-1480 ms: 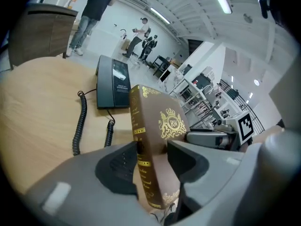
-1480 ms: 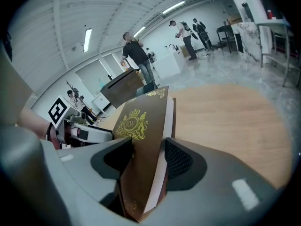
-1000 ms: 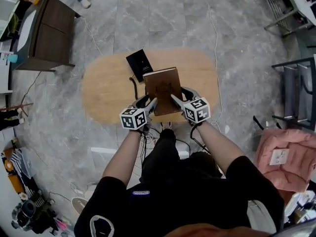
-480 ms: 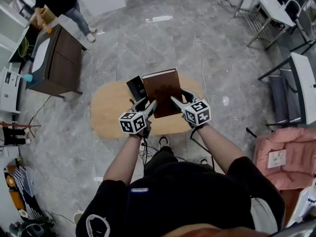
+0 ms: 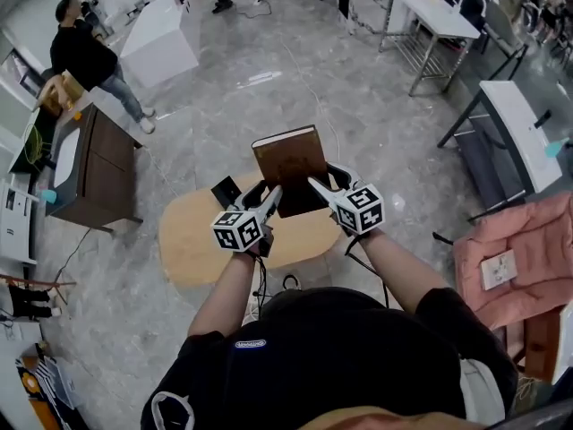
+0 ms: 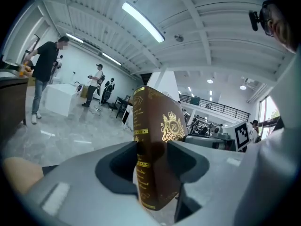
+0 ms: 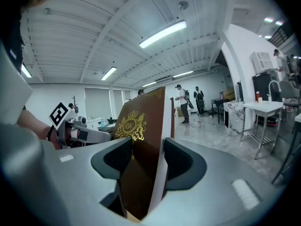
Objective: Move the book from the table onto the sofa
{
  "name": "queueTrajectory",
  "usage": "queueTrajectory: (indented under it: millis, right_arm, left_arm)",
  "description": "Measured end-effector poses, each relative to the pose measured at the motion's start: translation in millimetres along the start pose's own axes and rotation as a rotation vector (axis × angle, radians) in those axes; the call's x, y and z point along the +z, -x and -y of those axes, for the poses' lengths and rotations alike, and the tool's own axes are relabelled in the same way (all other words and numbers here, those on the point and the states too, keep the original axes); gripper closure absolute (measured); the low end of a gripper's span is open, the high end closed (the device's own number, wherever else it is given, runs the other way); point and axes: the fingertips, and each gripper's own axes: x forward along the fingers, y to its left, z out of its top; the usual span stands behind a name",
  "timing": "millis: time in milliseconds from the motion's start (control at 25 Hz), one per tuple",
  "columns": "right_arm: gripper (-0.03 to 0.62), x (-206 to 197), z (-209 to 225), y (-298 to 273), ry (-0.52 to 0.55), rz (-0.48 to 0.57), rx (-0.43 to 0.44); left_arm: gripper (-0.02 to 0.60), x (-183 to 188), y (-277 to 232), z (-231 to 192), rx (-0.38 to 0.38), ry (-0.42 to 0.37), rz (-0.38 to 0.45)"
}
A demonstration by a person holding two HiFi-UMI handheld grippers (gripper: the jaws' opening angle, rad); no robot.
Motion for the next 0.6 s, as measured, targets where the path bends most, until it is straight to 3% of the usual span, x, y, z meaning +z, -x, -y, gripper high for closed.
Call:
queueTrajectory:
  millis: [400, 600]
  right_arm:
    - [0.355, 64, 38, 91, 0.017, 0.160, -0.245]
    - [0.356, 72, 53, 150, -0.003, 0.225, -0.399]
  left_arm:
    - [0.384, 57, -43, 88, -0.284, -0.104, 0.023]
    - [0.384, 58, -64, 141, -0.447, -0.134, -0.021]
